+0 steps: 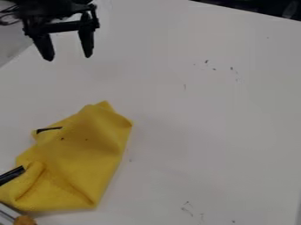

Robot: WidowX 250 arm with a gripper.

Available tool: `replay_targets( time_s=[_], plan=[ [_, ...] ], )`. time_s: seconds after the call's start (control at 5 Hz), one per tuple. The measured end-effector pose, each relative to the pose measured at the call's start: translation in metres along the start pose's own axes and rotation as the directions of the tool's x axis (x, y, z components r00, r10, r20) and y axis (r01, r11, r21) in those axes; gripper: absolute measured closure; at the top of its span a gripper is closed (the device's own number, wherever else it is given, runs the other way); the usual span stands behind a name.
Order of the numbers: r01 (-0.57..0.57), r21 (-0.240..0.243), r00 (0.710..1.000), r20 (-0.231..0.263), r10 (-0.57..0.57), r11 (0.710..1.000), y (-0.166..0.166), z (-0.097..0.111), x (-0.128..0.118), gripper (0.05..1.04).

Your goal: Fold the yellow clothe from the right to the left side

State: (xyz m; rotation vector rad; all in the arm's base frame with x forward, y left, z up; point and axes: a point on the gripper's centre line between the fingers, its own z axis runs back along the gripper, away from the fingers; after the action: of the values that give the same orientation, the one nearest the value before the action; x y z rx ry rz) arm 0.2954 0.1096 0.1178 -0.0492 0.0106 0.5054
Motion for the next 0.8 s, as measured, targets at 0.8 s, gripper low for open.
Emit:
replay_targets(
  time_s=[0.8],
  plan=[
    [0.182,0.031,0.983,-0.035,-0.181,0.983,-0.067,-0.023,0.093,0.083]
  ],
)
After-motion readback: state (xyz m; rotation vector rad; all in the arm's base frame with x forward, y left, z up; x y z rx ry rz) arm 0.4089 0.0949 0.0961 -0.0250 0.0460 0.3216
